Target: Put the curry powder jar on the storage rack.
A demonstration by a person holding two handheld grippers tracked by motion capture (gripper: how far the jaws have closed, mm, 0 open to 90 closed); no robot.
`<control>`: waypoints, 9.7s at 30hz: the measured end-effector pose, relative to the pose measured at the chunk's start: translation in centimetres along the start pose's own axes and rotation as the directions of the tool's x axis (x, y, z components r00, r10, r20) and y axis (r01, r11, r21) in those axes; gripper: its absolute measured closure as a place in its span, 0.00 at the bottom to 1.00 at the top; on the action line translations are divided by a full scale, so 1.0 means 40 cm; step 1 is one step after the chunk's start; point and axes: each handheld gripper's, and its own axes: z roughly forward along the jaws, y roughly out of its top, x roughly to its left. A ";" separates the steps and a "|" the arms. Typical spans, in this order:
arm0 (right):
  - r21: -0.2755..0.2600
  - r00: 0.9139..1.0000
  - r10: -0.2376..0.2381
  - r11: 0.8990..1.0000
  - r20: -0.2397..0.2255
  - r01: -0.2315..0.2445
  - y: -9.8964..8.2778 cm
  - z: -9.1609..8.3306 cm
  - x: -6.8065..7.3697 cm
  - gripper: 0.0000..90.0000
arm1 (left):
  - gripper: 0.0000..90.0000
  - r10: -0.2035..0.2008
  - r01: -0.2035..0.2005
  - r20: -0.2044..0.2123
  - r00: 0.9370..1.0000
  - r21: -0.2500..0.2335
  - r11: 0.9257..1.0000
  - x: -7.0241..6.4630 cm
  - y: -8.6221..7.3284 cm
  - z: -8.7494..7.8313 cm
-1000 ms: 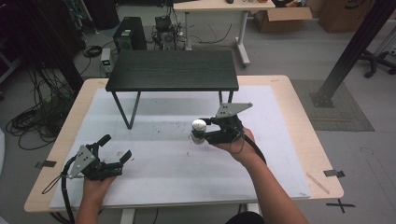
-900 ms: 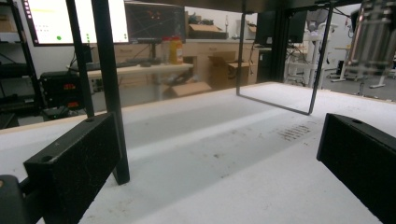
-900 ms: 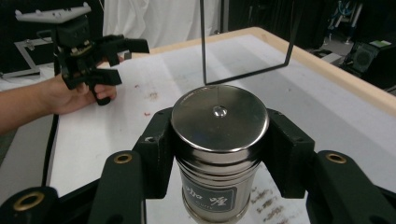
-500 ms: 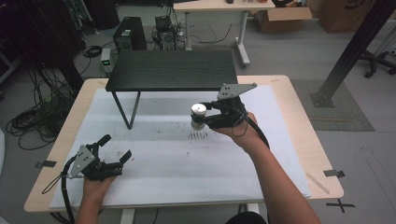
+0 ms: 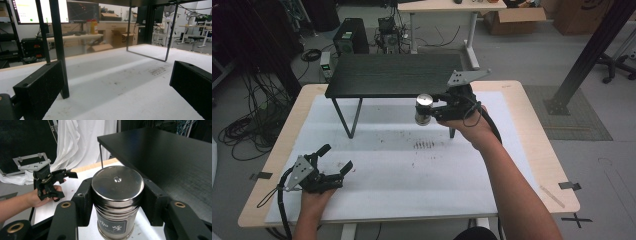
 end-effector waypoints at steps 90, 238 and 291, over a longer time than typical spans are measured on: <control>0.057 0.977 0.050 0.996 0.207 -0.063 0.160 0.111 -0.172 0.54 | 0.00 0.000 0.000 -0.001 1.000 -0.003 1.000 -0.001 0.000 0.000; -0.305 0.967 0.078 0.952 0.244 0.000 -0.498 0.068 0.010 0.00 | 0.00 0.002 -0.002 -0.001 1.000 -0.003 1.000 -0.001 -0.001 -0.001; -0.326 0.957 -0.006 0.939 0.291 0.105 -0.507 0.066 0.039 0.00 | 0.00 0.003 -0.003 0.000 1.000 0.002 1.000 -0.001 0.000 0.001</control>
